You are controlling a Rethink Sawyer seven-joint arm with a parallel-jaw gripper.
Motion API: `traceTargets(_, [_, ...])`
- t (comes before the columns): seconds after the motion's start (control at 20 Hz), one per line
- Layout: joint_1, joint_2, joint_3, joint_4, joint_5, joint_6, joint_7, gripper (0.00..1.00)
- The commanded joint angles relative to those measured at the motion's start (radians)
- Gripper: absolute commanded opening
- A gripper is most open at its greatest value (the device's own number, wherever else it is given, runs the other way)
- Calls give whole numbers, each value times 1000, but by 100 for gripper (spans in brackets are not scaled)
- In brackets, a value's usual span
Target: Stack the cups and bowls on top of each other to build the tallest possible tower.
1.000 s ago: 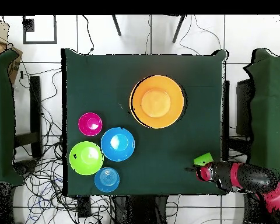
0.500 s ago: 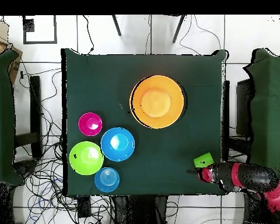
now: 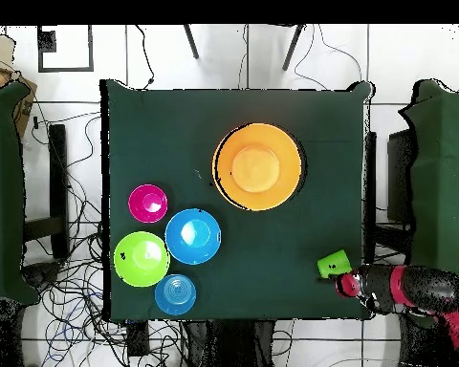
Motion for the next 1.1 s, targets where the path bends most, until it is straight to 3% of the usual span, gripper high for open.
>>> traceTargets(0.05, [50, 28, -63, -113, -75, 95, -169, 100])
traceTargets(1.1, [18, 59, -38, -195, -91, 201, -284, 100])
